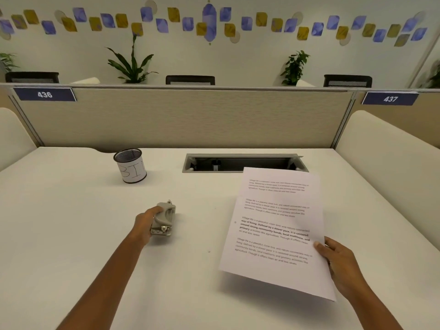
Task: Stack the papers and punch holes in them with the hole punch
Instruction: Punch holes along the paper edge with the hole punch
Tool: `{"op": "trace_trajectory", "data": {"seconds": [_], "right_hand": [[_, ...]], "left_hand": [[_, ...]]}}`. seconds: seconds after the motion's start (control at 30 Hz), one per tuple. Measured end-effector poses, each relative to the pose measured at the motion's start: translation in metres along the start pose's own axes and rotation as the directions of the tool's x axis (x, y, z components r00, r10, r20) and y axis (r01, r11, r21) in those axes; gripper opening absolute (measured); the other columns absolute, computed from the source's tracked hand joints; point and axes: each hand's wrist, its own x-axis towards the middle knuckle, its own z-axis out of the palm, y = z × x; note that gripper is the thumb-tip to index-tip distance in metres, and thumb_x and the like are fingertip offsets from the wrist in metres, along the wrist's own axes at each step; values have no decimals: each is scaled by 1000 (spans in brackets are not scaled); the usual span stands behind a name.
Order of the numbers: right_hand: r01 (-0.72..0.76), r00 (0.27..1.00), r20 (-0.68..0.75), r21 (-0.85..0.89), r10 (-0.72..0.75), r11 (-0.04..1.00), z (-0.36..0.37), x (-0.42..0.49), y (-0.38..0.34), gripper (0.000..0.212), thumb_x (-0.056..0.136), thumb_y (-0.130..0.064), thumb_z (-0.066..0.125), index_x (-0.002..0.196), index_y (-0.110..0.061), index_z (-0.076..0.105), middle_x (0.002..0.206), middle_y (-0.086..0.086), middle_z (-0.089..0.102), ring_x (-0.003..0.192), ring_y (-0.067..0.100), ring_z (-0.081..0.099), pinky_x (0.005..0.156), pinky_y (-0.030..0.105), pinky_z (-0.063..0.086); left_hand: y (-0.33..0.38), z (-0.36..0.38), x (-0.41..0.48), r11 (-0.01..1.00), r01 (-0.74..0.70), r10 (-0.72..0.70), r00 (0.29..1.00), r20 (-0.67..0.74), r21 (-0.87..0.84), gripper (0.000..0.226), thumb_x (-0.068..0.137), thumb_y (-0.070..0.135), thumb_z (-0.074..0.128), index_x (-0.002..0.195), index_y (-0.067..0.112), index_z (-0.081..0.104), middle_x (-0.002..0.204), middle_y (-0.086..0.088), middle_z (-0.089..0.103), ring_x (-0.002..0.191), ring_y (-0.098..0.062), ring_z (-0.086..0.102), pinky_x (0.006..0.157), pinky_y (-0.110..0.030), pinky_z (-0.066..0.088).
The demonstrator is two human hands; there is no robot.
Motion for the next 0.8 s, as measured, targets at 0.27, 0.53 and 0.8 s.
{"op": "trace_trajectory", "data": {"seconds": [0.27, 0.53, 0.8], "right_hand": [[-60, 998, 2, 63, 60, 996, -9, 3, 9, 19, 90, -3, 51, 91, -16, 64, 68, -8, 75, 55, 9, 70, 49, 22, 58], [-64, 998, 4, 54, 64, 996, -8, 7, 10, 20, 91, -3, 50, 91, -17, 64, 66, -9, 76, 55, 8, 70, 49, 20, 57], [-48, 999, -8, 27, 48, 998, -9, 6, 10, 19, 90, -4, 50, 100, -14, 63, 83, 0, 73, 60, 12, 69, 53, 23, 58]], "left_hand": [[-1, -20, 22, 997, 35, -28, 995, -95, 74, 21, 83, 15, 56, 96, -1, 52, 95, -23, 54, 59, -30, 50, 56, -33, 42], [-5, -22, 27, 990, 27, -9, 992, -124, 137, 21, 84, 18, 56, 94, -1, 53, 80, -17, 55, 62, -32, 52, 57, -33, 44], [-8, -13, 25, 815, -48, 200, 959, -202, 577, 29, 84, 21, 56, 88, -7, 59, 95, -26, 62, 87, -38, 59, 77, -39, 48]]}}
